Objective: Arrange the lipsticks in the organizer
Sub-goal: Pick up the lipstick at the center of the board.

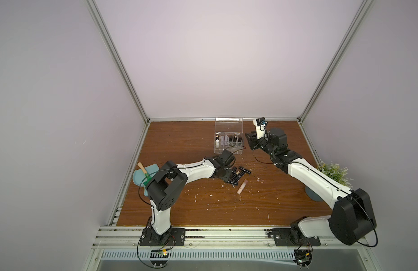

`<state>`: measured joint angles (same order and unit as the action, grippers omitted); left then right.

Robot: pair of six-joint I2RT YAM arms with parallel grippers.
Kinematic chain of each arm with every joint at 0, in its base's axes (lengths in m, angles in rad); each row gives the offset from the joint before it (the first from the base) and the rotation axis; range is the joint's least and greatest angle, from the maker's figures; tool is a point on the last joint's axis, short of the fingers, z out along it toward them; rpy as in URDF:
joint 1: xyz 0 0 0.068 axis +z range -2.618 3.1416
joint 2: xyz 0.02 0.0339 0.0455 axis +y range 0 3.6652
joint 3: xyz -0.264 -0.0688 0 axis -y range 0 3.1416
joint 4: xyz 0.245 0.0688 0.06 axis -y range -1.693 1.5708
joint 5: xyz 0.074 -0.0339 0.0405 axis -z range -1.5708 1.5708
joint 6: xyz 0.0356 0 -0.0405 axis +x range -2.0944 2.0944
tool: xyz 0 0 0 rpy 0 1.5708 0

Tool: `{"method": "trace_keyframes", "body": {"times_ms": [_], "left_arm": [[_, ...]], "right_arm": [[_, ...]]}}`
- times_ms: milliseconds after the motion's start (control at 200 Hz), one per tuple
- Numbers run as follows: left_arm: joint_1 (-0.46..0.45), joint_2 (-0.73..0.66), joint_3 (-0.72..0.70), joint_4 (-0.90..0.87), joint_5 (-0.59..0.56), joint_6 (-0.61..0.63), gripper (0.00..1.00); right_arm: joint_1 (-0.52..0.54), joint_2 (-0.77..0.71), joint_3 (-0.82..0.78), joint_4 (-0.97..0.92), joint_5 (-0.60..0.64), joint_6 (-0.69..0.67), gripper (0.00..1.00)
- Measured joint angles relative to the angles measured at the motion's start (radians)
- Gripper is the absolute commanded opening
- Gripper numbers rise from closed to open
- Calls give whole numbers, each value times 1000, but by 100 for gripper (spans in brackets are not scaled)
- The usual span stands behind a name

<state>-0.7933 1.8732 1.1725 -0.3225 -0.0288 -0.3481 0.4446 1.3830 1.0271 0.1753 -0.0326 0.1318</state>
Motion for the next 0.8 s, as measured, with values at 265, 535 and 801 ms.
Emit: {"method": "trace_keyframes", "body": {"times_ms": [265,535,801], "left_arm": [[0,11,32,-19,-11,16,52],[0,24,60,-39,-25,41,52],[0,37,82,-59,-48,66,51]], "right_arm": [[-1,0,0,0,0,0,41],[-1,0,0,-1,0,0,41],[-2,0,0,-8,0,0,41]]}}
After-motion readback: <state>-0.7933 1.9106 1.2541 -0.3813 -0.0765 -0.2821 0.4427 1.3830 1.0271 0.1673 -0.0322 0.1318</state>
